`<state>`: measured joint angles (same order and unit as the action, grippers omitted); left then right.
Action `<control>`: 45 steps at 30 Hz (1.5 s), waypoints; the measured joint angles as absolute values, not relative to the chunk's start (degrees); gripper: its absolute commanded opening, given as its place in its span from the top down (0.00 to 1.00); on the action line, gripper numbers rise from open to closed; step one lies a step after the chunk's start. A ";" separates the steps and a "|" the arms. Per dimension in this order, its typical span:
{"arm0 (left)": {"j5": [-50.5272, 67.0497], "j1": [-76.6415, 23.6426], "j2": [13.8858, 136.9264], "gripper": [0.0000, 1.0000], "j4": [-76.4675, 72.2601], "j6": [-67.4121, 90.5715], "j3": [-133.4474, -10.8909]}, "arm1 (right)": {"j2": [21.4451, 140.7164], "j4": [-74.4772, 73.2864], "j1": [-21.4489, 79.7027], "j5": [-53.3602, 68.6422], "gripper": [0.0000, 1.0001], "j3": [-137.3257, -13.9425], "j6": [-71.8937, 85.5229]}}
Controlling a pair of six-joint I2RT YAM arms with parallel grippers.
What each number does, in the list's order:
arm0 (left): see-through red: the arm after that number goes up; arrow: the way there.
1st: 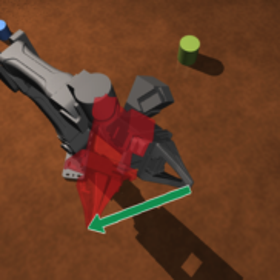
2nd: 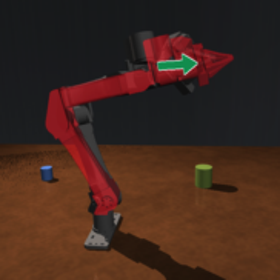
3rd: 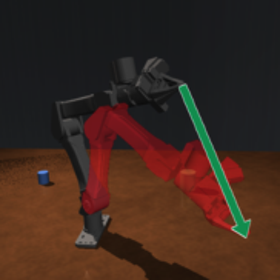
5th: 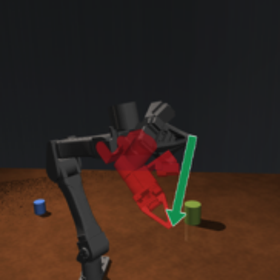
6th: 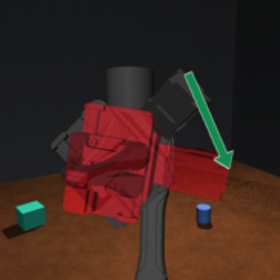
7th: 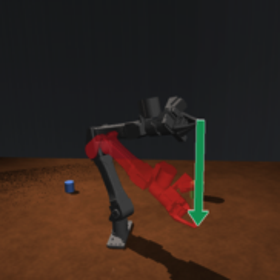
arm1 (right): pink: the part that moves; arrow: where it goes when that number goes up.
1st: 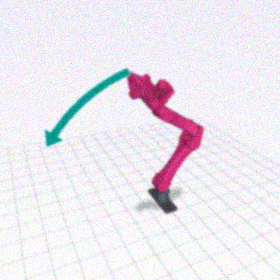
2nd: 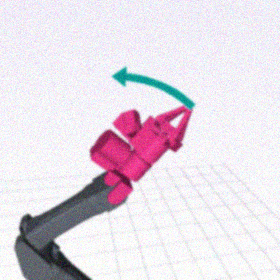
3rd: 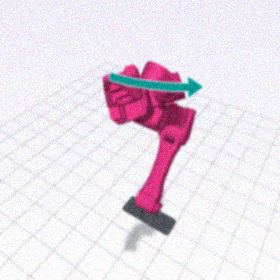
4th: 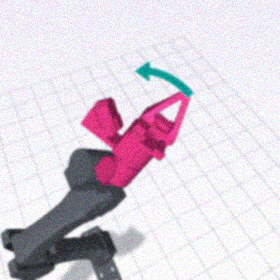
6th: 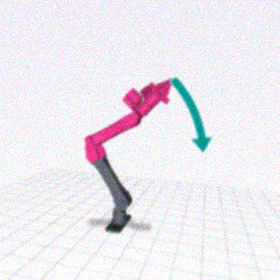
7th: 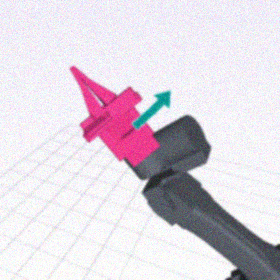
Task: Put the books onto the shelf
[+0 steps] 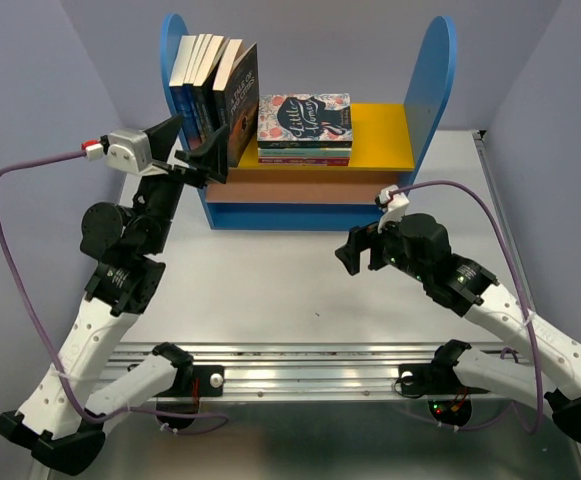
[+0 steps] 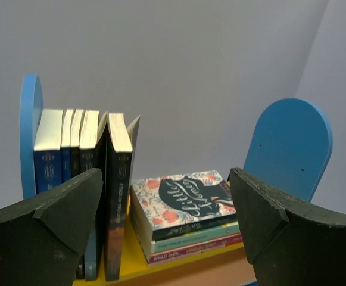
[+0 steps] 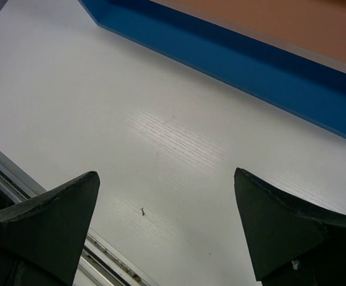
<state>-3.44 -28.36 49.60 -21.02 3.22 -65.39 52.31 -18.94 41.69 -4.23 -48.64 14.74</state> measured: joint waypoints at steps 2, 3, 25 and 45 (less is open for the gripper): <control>-4.14 -27.90 50.28 0.01 -18.22 4.56 -66.06 | 52.31 -18.94 41.69 -4.01 0.00 -48.64 14.74; -4.71 -27.09 51.48 0.01 -15.68 5.76 -67.18 | 52.31 -18.94 41.69 -3.95 0.00 -48.64 14.74; -21.61 -21.02 49.82 1.00 -6.72 19.53 -58.89 | 53.30 -18.94 41.69 -2.96 0.00 -48.64 14.74; -8.67 -12.99 60.75 1.00 -7.68 16.75 -66.63 | 53.10 -18.96 41.69 -3.90 0.00 -48.56 14.52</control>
<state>-8.67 -12.99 60.75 -7.68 16.75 -66.63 53.10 -18.96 41.69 -3.90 -48.56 14.52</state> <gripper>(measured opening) 0.026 0.998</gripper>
